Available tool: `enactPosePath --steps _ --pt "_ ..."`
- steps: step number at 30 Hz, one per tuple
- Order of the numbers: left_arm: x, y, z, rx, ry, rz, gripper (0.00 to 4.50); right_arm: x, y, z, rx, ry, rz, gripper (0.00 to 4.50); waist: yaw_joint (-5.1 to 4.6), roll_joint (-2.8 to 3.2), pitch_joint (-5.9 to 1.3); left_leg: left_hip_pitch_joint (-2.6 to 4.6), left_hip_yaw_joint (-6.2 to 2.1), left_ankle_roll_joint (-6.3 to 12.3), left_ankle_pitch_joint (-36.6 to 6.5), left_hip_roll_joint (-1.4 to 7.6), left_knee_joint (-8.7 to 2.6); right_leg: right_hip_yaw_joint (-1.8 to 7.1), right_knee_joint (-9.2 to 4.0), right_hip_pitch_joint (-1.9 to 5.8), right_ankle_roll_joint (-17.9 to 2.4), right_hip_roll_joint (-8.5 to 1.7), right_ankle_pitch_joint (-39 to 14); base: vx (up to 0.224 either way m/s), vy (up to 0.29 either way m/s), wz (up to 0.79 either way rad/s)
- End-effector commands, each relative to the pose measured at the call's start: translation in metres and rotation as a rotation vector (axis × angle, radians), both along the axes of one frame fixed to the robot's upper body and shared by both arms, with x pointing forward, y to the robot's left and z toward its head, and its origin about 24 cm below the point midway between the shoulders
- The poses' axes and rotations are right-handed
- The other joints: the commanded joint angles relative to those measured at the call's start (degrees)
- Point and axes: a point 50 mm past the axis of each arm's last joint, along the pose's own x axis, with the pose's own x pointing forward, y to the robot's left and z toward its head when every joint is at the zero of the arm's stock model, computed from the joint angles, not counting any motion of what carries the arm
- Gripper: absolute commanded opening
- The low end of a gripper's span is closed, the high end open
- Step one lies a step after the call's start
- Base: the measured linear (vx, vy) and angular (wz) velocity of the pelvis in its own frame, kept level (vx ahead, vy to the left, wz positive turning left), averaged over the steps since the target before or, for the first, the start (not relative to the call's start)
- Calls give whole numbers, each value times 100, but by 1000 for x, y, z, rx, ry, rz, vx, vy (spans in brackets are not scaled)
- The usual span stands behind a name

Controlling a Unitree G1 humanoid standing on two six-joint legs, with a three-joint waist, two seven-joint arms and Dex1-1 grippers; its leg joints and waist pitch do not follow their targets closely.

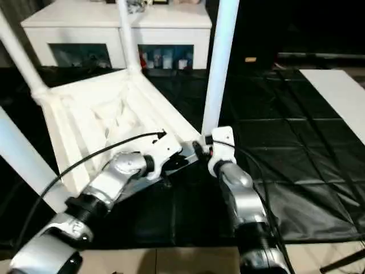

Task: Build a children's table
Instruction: Rotate leg to tighten

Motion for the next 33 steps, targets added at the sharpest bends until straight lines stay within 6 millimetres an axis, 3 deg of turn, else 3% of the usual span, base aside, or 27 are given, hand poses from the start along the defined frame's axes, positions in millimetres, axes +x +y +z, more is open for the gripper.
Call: enactPosePath --steps 1,3,4,7,8,11,14,16,20,25,33 --pt "-6 0 -6 23 -7 -45 0 -6 36 31 37 -126 271 386 43 -139 -305 84 -79 236 -1846 133 -433 70 -483 188 -759 -168 -2281 0 0 0" --pt "-7 5 -6 34 -13 -60 0 -8 24 33 -1 -125 292 405 45 -138 -298 59 -82 234 -1774 140 -449 61 -459 214 -781 -162 -2157 0 0 0" --pt "-8 10 -6 38 -14 -78 0 -12 11 34 -53 -109 349 418 30 -103 -289 60 -90 199 -1833 136 -457 55 -470 211 -756 -154 -2249 0 0 0" --pt "-14 22 -7 33 11 -155 0 -27 -15 37 -135 -47 536 418 61 -115 -294 106 -75 226 -1887 158 -438 77 -473 205 -786 -147 -2154 0 0 0" --pt "-18 26 -8 37 6 -202 0 -33 -25 39 -155 -33 601 418 90 -70 -287 103 -67 306 -1904 179 -431 95 -464 201 -868 -162 -1981 0 0 0" --pt "-31 39 -11 81 30 -371 0 -49 -41 42 -160 24 729 418 118 -103 -316 62 -84 396 -1675 180 -415 88 -407 256 -970 -182 -1678 0 0 0" --pt "-41 49 -9 34 78 -451 0 -59 -50 43 -156 79 810 418 138 -87 -326 89 -60 408 -1628 197 -407 81 -370 235 -1192 -182 -1493 0 0 0" --pt "-43 51 -6 16 89 -481 0 -60 -50 44 -165 90 837 418 168 -111 -315 108 -48 428 -1547 220 -403 86 -356 213 -1260 -175 -1402 0 0 0" --pt "-45 53 -1 5 94 -524 0 -56 -45 39 -192 96 866 418 181 -106 -312 110 -40 372 -1525 221 -402 81 -306 208 -1348 -174 -1245 0 0 0" --pt "-44 55 1 14 84 -535 0 -51 -42 32 -252 104 877 418 202 -115 -303 133 -27 293 -1625 209 -391 97 -332 195 -1267 -192 -1475 0 0 0" --pt "-41 59 2 23 85 -527 0 -48 -44 25 -280 146 900 346 199 -142 -310 106 -34 315 -1511 201 -383 93 -320 223 -1187 -188 -1502 0 0 0"
